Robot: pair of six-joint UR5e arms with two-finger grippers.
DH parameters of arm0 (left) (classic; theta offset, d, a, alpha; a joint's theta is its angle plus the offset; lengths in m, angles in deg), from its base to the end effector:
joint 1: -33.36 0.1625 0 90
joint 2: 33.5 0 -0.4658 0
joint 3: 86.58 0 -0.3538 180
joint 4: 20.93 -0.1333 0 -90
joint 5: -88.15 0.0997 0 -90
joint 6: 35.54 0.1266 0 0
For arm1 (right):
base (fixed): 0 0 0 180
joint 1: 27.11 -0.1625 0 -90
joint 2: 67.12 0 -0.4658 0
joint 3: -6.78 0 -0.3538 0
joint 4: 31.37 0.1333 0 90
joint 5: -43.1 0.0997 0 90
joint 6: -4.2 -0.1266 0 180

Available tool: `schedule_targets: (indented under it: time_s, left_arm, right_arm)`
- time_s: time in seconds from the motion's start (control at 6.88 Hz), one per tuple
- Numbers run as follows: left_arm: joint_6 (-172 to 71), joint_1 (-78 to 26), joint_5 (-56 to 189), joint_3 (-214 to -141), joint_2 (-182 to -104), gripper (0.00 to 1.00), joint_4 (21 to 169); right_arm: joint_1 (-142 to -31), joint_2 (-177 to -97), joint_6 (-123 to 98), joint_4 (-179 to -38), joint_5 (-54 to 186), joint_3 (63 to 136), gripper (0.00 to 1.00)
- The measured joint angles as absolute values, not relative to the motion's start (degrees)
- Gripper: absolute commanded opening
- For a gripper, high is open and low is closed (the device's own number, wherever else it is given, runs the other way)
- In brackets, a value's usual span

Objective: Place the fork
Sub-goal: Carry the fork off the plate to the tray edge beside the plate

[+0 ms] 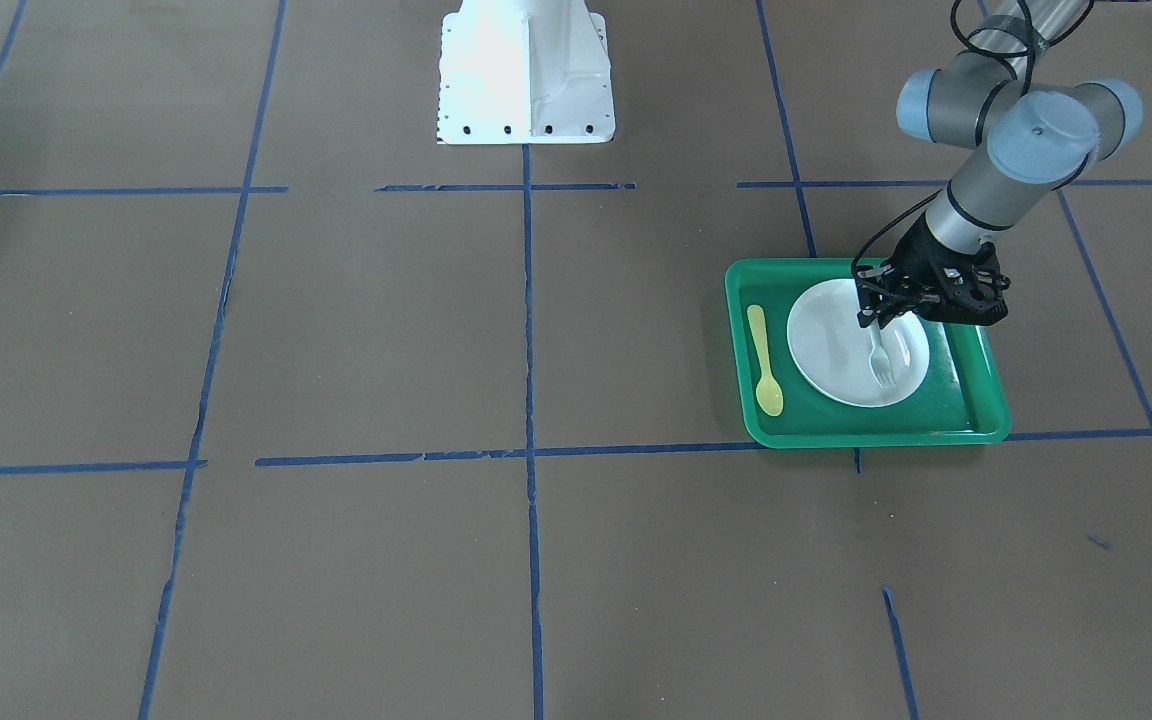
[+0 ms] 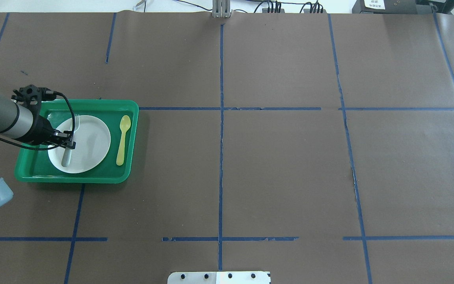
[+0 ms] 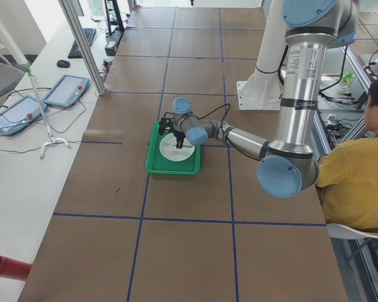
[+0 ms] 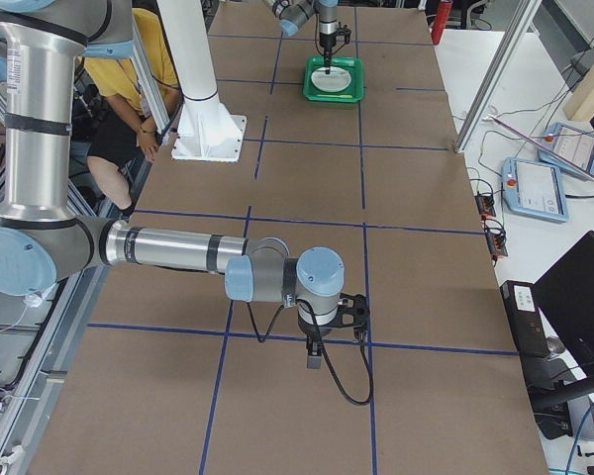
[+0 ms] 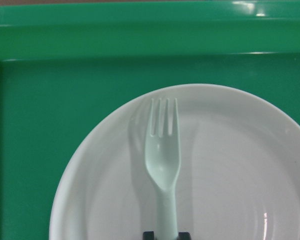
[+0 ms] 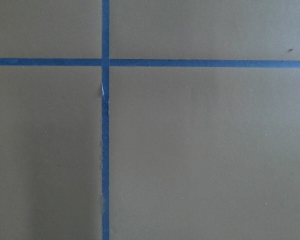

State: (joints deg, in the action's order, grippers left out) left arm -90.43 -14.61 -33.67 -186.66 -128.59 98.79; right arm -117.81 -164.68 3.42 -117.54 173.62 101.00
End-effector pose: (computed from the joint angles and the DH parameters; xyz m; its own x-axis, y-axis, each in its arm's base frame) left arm 0.3050 -0.4378 0.5397 0.6077 0.0557 -0.7922 0.0397 0.9942 0.1003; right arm 0.0558 -0.3918 0.7402 0.7600 0.0173 0.6497 -0.0226 0.9997 -0.0003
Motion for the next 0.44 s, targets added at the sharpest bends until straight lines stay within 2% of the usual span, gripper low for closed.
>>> schedule_targets:
  time_s: [0.44]
  left_arm:
    - [-82.91,-20.02,-35.72,-187.87,-124.13,0.00,98.36]
  right_arm:
    - [-117.81,-164.68,3.43,-117.58,173.60,101.00,1.00]
